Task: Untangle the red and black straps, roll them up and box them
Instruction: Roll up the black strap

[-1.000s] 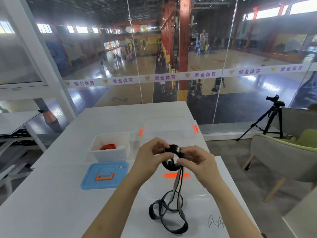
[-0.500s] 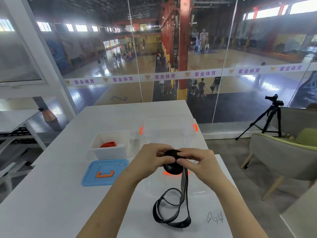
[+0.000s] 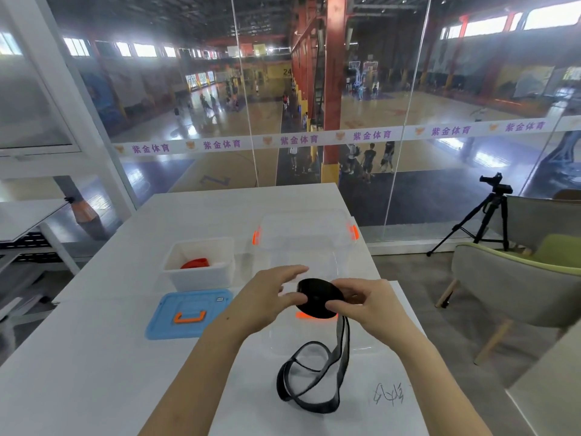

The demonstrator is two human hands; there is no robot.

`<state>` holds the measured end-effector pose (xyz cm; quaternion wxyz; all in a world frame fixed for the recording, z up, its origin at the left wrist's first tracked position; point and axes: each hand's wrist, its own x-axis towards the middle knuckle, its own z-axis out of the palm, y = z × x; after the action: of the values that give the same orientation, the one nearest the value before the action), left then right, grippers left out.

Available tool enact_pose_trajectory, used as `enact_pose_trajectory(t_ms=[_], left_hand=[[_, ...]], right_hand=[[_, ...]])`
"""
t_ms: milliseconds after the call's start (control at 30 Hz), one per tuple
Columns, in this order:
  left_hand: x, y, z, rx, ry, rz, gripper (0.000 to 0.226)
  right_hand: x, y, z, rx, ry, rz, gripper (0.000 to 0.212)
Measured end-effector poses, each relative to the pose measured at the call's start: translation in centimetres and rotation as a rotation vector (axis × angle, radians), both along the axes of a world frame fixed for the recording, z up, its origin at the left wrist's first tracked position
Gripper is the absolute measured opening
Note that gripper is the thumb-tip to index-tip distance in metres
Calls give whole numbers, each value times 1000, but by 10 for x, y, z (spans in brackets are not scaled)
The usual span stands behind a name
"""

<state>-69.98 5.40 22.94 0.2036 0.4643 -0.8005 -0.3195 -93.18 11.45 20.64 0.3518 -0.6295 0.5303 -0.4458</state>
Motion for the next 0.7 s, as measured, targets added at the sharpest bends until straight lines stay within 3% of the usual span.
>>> enact_pose_trajectory(t_ms=[33, 167, 400, 567, 700], left_hand=[[-2, 2, 2, 22, 19, -25, 49], [-11, 4, 3, -29, 104, -48, 11], [-15, 13, 6, 172, 594, 145, 23], [-6, 8, 1, 236, 466, 72, 27], [-2, 5, 9, 134, 257, 46, 51]], right_hand=[[1, 1, 2, -21, 35, 18, 25], [4, -1, 6, -58, 42, 23, 24], [6, 0, 4, 25, -212, -26, 40], [0, 1, 9, 38, -191, -56, 32], [-2, 2, 18, 32, -51, -9, 28]])
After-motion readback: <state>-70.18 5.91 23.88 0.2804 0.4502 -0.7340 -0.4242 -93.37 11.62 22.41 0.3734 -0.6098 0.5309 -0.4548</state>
